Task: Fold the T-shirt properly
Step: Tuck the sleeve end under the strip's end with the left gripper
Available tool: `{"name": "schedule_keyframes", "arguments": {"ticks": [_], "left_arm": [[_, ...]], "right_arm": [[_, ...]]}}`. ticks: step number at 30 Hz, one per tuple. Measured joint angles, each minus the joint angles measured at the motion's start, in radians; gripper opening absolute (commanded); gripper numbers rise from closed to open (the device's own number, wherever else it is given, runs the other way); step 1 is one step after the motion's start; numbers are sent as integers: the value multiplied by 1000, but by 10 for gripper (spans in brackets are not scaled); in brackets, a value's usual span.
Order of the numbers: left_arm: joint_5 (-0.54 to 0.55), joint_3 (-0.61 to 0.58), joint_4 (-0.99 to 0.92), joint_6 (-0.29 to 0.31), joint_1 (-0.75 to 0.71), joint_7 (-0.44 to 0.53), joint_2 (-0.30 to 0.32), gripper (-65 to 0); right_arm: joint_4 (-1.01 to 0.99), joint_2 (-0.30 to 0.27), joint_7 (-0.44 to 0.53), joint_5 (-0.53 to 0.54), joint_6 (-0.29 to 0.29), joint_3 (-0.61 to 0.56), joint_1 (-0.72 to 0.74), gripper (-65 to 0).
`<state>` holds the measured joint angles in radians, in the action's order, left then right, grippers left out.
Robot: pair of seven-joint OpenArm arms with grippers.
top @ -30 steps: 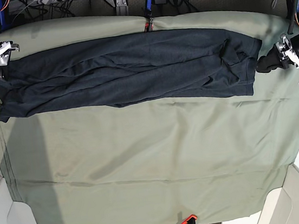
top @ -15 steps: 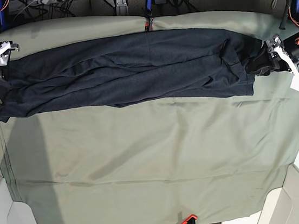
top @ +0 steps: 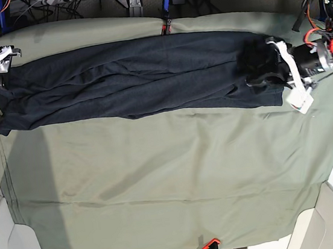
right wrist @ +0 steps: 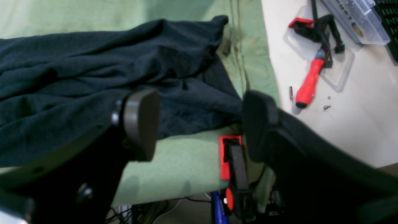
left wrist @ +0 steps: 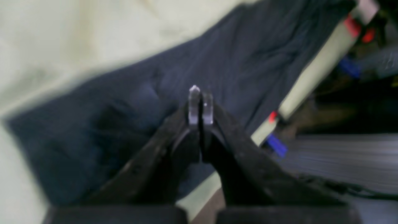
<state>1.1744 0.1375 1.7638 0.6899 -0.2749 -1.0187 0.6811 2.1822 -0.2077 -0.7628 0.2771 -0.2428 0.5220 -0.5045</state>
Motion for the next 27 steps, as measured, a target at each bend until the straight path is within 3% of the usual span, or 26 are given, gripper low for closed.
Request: {"name": "schedule_keyframes", "arguments": {"ticks": [3, 7, 14, 18, 22, 25, 27], "left_arm": [[-175, -121, -72, 1, -5, 160, -5, -650], [-319, -140, -189, 0, 9, 250, -4, -650], [-291, -38, -290, 14, 18, 256, -5, -650], [-224, -1, -298, 7, 17, 222, -2, -650], [-135, -1, -298, 6, -8, 169, -5, -650], [-46, -2, -299, 3, -8, 75, -6, -650], [16, 0, -299, 3, 8, 34, -5, -536]], "right_arm": [[0, 0, 3, 0, 0, 0, 0, -233], [0, 0, 3, 0, 0, 0, 0, -233], [0, 0, 3, -1, 0, 0, 0, -233], [0, 0, 3, 0, 0, 0, 0, -232], [0, 0, 2, -1, 0, 0, 0, -233], [0, 0, 3, -1, 0, 0, 0, -232], [0, 0, 3, 0, 0, 0, 0, -232]]}}
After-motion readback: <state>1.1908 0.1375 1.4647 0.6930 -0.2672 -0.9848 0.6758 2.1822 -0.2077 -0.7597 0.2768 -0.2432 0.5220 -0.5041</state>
